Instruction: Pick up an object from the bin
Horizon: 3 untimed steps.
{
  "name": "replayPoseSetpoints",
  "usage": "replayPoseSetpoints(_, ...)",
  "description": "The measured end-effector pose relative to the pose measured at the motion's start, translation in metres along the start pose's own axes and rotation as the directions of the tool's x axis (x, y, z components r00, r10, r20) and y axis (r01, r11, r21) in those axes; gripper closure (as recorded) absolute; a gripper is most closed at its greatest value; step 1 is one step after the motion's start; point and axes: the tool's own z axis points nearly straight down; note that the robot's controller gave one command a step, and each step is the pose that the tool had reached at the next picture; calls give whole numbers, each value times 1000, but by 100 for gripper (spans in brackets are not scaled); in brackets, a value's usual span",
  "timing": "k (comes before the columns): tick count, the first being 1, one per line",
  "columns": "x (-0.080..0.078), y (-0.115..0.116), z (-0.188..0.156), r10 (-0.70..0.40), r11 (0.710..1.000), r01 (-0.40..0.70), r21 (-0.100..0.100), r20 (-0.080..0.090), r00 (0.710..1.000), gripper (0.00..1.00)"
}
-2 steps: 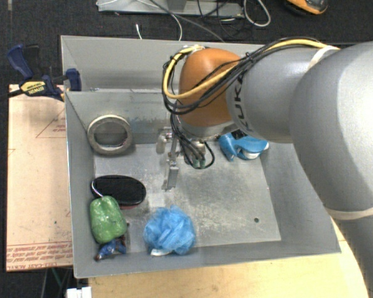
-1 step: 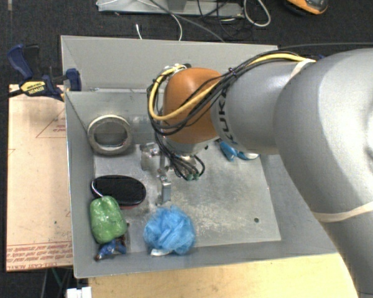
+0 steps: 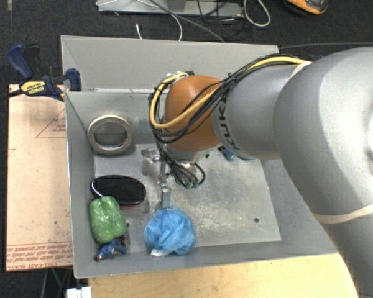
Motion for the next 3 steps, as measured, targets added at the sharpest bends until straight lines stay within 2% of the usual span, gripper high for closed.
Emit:
replayPoseSetpoints(1,1,11,-20,65,998,-65,0,1,998,0)
replayPoseSetpoints(2,-1,1,-65,101,995,-101,0,-4,995,0)
replayPoseSetpoints(3,0,15,-55,60,998,-60,1,10,998,0)
